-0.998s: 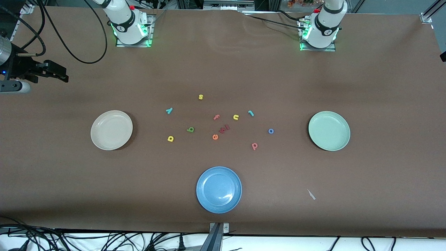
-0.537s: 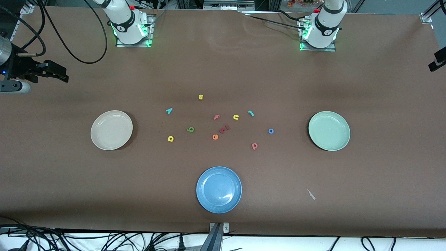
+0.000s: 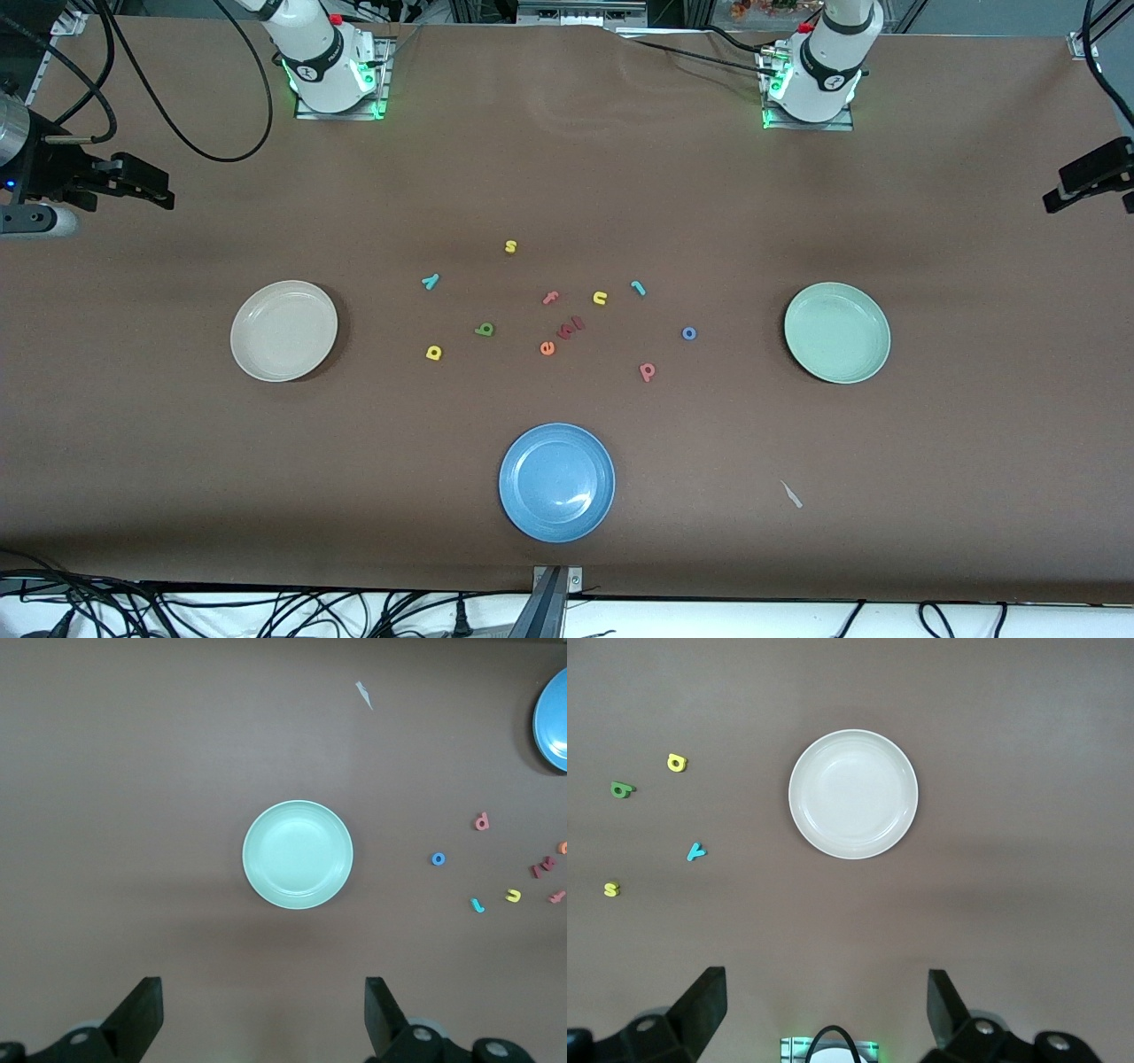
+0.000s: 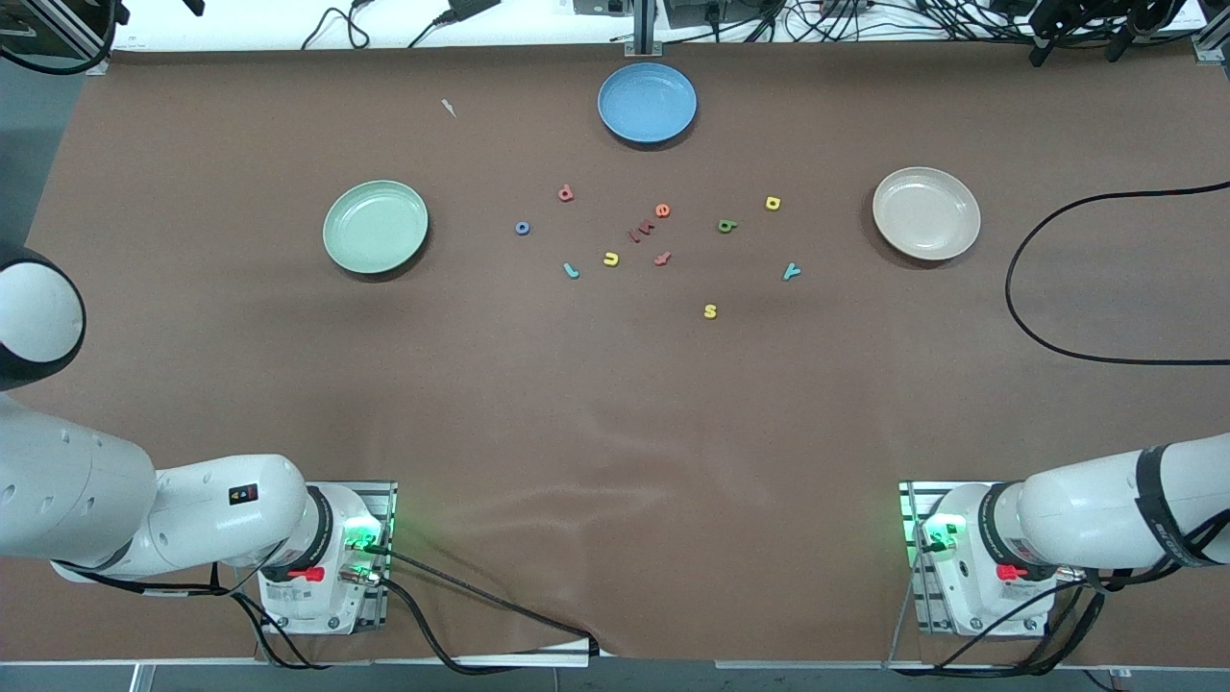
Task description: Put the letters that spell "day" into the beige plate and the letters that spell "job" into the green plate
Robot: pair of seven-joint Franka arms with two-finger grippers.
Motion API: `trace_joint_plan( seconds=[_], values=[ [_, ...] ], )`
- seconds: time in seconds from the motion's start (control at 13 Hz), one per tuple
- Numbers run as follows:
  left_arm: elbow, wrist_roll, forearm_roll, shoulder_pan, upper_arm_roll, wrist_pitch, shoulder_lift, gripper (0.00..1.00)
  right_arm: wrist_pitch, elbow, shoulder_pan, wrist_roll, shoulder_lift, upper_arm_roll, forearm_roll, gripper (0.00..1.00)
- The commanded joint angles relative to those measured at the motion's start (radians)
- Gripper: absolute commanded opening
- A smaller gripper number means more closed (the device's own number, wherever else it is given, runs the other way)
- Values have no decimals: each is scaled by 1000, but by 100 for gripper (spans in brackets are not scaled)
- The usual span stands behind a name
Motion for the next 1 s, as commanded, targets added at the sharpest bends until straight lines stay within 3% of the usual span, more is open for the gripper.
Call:
trace_joint_plan(
  seconds=[0.0,0.38,0.92],
  values=[
    [26,8,-9,-19,-5,9,26,100,-12,5,-4,12,-1,3,6,100],
    [11,10,3,-105,-5,3,57,100,-12,5,-4,12,-1,3,6,100],
    [-30,2,0,-149,-26,-15,77,100,-12,5,-4,12,-1,3,6,100]
  ],
)
